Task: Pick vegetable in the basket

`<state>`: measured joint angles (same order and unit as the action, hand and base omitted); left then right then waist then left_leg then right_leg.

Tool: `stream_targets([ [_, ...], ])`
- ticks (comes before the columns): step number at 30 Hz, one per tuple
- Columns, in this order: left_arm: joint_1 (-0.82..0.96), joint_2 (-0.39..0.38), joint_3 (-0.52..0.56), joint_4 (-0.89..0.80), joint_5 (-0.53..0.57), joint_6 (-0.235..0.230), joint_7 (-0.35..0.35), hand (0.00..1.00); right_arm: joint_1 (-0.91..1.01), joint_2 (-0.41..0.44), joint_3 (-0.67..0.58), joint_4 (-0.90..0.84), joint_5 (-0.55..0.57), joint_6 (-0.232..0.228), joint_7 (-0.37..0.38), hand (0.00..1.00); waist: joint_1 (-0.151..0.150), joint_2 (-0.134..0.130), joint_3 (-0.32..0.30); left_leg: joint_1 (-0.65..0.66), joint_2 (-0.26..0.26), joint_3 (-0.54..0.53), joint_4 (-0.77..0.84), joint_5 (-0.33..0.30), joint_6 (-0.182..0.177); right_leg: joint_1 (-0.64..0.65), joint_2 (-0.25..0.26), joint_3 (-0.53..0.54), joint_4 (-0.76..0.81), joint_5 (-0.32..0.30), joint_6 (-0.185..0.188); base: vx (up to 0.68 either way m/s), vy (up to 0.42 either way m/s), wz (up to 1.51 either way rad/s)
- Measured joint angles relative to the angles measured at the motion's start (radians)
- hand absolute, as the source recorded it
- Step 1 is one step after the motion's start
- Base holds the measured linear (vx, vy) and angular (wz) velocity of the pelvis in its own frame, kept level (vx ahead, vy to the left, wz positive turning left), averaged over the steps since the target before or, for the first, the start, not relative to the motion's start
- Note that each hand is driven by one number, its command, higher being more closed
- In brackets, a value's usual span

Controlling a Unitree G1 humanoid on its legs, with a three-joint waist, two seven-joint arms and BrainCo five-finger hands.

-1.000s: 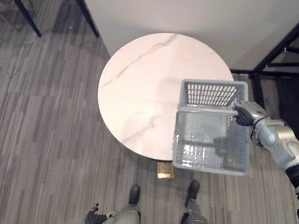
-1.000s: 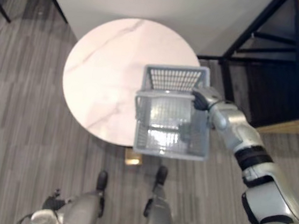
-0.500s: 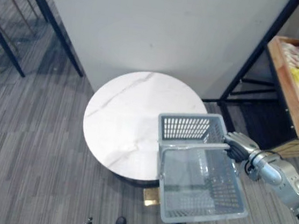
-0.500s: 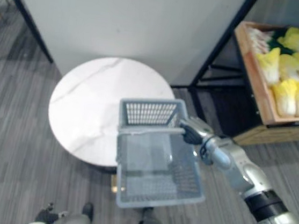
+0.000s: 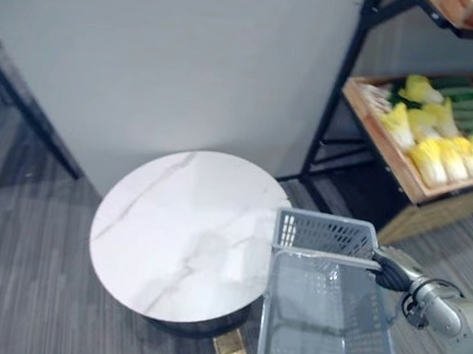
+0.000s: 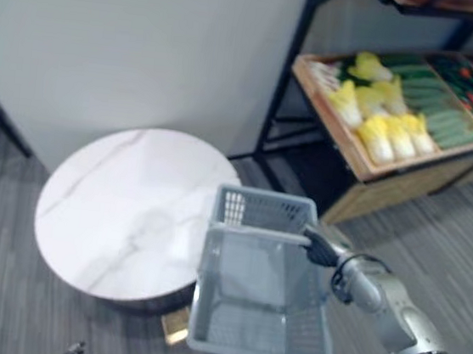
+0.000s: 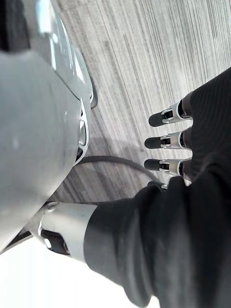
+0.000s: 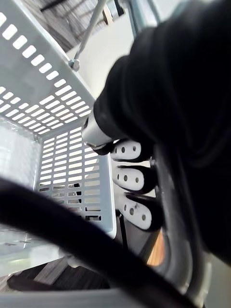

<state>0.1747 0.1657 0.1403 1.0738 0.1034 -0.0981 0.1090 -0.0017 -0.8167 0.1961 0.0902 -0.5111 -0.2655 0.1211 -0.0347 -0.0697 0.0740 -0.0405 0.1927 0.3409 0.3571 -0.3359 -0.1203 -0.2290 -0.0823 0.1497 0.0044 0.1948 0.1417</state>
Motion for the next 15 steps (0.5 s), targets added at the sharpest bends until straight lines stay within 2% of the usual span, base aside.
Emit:
stream_targets([
  [1,-0.007,0.006,-0.004,0.001,0.000,0.000,0.000,0.00,0.004,0.005,0.000,-0.003,-0.001,0.001,-0.002,1.00,-0.011,-0.005,0.000,-0.015,-0.002,0.012,0.029,-0.013,0.008,-0.013,-0.002,0.004,0.000,0.008,0.010,-0.17,0.089,-0.69],
  [2,-0.028,0.018,-0.012,0.002,0.002,0.000,0.001,0.00,0.006,0.015,0.002,-0.007,-0.002,0.003,-0.002,1.00,-0.024,-0.020,0.005,-0.032,-0.010,0.044,0.063,-0.025,0.025,-0.035,-0.003,0.012,-0.011,0.051,0.009,-0.20,0.076,-1.04],
  [3,-0.035,0.013,-0.012,0.008,0.013,-0.002,0.002,0.00,-0.003,0.027,0.009,-0.007,-0.004,0.006,-0.002,1.00,0.005,-0.017,-0.003,-0.027,0.019,0.122,0.044,-0.007,0.054,-0.046,0.011,-0.026,-0.087,0.169,-0.010,-0.20,0.051,-1.22],
  [4,-0.047,0.012,-0.011,0.018,0.025,-0.003,0.002,0.00,-0.010,0.031,0.014,-0.008,-0.012,0.005,-0.003,1.00,0.012,0.004,0.009,-0.026,0.037,0.153,0.035,0.003,0.049,-0.070,0.018,-0.129,-0.003,0.112,-0.083,-0.16,0.025,-1.30],
  [5,-0.055,0.010,-0.020,0.028,0.029,-0.002,0.002,0.00,-0.017,0.029,0.021,-0.003,-0.027,0.004,-0.005,1.00,0.010,0.001,0.001,0.000,0.035,0.186,0.003,0.031,0.043,-0.107,-0.012,-0.354,0.217,-0.089,-0.238,-0.05,0.033,-0.90],
  [6,-0.053,0.010,-0.024,0.020,0.029,-0.003,0.002,0.00,-0.029,0.027,0.025,0.001,-0.031,0.004,-0.006,1.00,0.007,-0.003,-0.001,0.013,0.020,0.216,0.005,0.034,0.042,-0.117,-0.037,-0.452,0.308,-0.137,-0.243,-0.06,0.122,-1.26],
  [7,-0.055,0.009,-0.017,0.014,0.029,0.002,0.000,0.00,-0.064,0.030,0.046,0.013,-0.036,0.005,-0.010,1.00,0.015,-0.011,0.000,0.014,0.012,0.240,0.025,0.027,0.065,-0.130,-0.032,-0.544,0.308,-0.078,-0.284,-0.18,0.109,-1.78],
  [8,-0.040,-0.001,-0.010,0.025,0.029,0.001,-0.001,0.00,-0.105,0.033,0.070,0.019,-0.040,0.005,-0.009,1.00,0.055,0.010,-0.004,0.042,0.027,0.282,-0.050,0.029,0.086,-0.104,0.036,-0.494,0.184,0.025,-0.255,-0.25,0.051,-1.97],
  [9,-0.040,-0.003,-0.003,0.032,0.029,-0.001,-0.003,0.00,-0.110,0.045,0.071,0.022,-0.041,0.006,-0.009,1.00,0.067,0.016,0.001,0.068,0.039,0.338,-0.077,0.048,0.080,-0.093,0.047,-0.484,0.168,0.023,-0.241,-0.27,-0.062,-1.68],
  [10,-0.041,-0.008,-0.011,0.037,0.029,0.001,-0.003,0.00,-0.109,0.045,0.076,0.026,-0.040,0.005,-0.010,1.00,0.051,0.023,-0.002,0.084,0.039,0.376,-0.113,0.081,0.070,-0.092,0.004,-0.564,0.340,-0.135,-0.287,-0.14,-0.097,-1.07],
  [11,-0.042,-0.005,-0.018,0.043,0.029,0.004,-0.003,0.00,-0.115,0.052,0.077,0.038,-0.039,0.005,-0.010,1.00,0.040,0.028,0.000,0.097,0.041,0.402,-0.137,0.097,0.066,-0.057,-0.034,-0.592,0.411,-0.233,-0.235,-0.11,-0.098,-0.83],
  [13,-0.030,-0.006,-0.018,0.043,0.029,0.013,-0.005,0.00,-0.124,0.059,0.080,0.039,-0.040,0.005,-0.010,1.00,0.043,0.020,-0.006,0.100,0.042,0.464,-0.145,0.119,0.051,0.009,-0.067,-0.578,0.355,-0.288,-0.162,-0.06,-0.153,-0.97],
  [14,-0.025,-0.005,-0.017,0.045,0.029,0.015,-0.006,0.00,-0.135,0.075,0.081,0.039,-0.042,0.005,-0.010,1.00,0.043,0.000,-0.015,0.099,0.042,0.502,-0.143,0.128,0.041,0.045,-0.068,-0.561,0.260,-0.298,-0.118,-0.04,-0.200,-0.94],
  [15,-0.027,-0.003,-0.014,0.046,0.029,0.016,-0.006,0.00,-0.137,0.078,0.080,0.040,-0.044,0.005,-0.010,1.00,0.043,0.004,-0.013,0.098,0.046,0.508,-0.142,0.132,0.036,0.046,-0.055,-0.556,0.236,-0.293,-0.123,-0.03,-0.224,-0.69],
])
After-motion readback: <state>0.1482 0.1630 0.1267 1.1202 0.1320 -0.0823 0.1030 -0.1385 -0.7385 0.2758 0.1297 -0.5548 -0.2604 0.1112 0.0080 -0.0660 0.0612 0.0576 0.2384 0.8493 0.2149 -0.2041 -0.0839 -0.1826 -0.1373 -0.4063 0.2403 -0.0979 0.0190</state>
